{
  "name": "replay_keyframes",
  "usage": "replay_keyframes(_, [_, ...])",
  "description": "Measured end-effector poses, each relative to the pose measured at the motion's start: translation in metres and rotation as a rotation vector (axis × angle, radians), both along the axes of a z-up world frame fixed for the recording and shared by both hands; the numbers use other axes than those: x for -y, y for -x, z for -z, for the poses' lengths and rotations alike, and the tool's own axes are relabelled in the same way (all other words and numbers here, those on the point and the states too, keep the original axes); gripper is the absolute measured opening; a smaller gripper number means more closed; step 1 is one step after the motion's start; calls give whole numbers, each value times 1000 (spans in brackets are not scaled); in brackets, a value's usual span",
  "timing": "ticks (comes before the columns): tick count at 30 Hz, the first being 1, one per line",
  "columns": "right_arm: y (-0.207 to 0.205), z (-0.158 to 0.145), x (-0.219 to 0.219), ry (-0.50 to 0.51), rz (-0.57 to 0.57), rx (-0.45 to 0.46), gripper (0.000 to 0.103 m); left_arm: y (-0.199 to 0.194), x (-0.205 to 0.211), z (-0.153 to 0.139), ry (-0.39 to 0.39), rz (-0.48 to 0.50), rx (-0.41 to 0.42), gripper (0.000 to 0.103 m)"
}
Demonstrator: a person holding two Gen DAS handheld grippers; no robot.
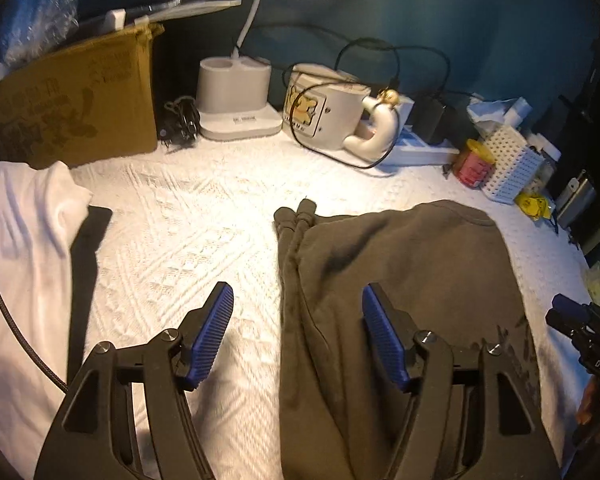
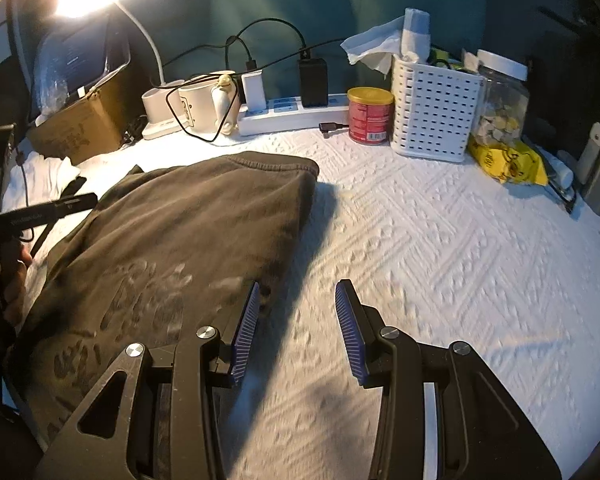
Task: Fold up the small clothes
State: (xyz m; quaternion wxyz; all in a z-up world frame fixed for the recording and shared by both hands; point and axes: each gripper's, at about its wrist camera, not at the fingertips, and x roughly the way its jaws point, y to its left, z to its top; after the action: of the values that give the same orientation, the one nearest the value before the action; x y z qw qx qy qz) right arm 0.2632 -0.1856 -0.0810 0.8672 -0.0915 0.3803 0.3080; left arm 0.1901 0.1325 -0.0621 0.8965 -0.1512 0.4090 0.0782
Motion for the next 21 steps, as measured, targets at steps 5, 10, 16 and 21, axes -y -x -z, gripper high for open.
replay_keyframes(5, [-20, 7, -11, -14, -18, -27, 42, -16, 1, 8, 2, 23, -26, 67])
replay_keyframes(10, [-39, 15, -19, -25, -22, -56, 51, -29, 9, 16, -38, 56, -52, 67])
replay_keyframes(16, [-59, 21, -27, -48, -27, -83, 63, -38, 17, 20, -111, 84, -32, 67])
replay_keyframes(21, [-71, 27, -33, -73, -37, -110, 63, -47, 18, 22, -131, 91, -43, 68])
